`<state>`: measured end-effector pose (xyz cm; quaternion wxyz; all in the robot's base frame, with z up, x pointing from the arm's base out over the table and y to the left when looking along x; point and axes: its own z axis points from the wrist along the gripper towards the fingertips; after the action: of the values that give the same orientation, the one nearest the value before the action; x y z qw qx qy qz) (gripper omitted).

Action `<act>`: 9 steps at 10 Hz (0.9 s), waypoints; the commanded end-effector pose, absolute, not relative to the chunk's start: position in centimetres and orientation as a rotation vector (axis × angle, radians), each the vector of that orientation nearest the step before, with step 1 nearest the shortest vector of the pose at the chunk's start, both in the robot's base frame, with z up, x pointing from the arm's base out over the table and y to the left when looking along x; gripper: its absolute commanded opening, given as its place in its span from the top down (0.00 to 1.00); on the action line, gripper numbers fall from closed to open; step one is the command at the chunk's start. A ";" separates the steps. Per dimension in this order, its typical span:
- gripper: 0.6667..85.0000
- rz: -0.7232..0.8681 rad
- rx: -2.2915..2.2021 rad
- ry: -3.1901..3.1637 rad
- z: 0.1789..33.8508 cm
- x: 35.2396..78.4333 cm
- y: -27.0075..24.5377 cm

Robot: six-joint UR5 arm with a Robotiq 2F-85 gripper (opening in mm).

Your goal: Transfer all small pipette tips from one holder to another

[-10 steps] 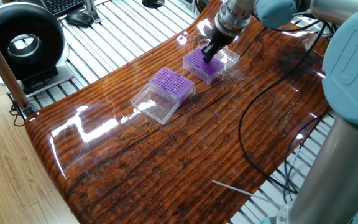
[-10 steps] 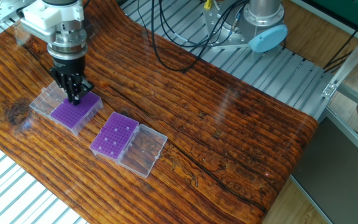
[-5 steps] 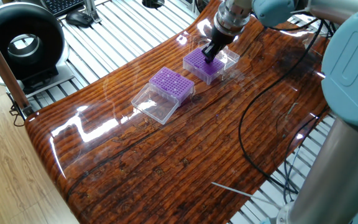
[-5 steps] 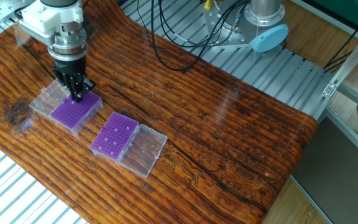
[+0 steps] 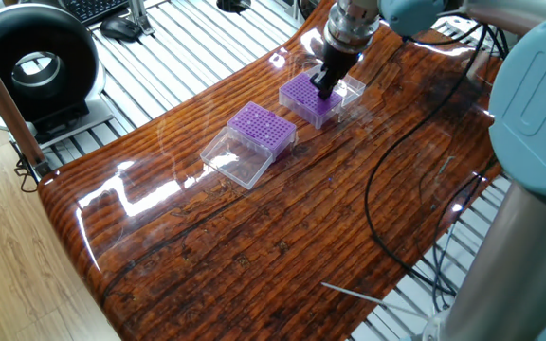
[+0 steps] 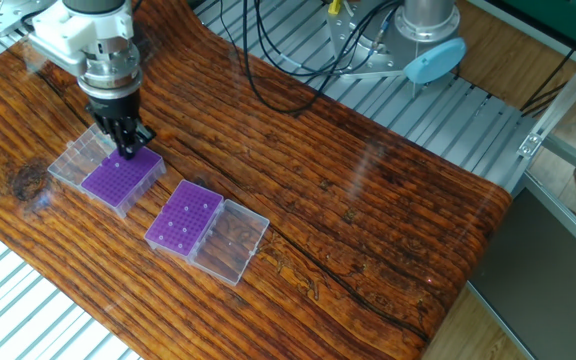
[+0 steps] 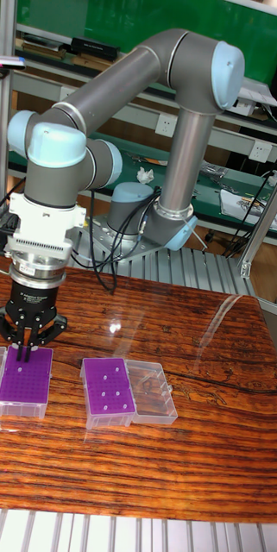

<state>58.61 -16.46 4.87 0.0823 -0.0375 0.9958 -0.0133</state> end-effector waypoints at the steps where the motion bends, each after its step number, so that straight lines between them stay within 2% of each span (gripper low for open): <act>1: 0.80 -0.045 -0.038 3.007 5.3 58.2 -16.2; 4: 0.80 -0.041 0.109 3.058 6.0 57.7 -14.5; 9: 0.67 -0.001 0.209 3.086 6.8 57.5 -11.3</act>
<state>57.54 -13.14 6.26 0.0317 0.0425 0.9986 -0.0091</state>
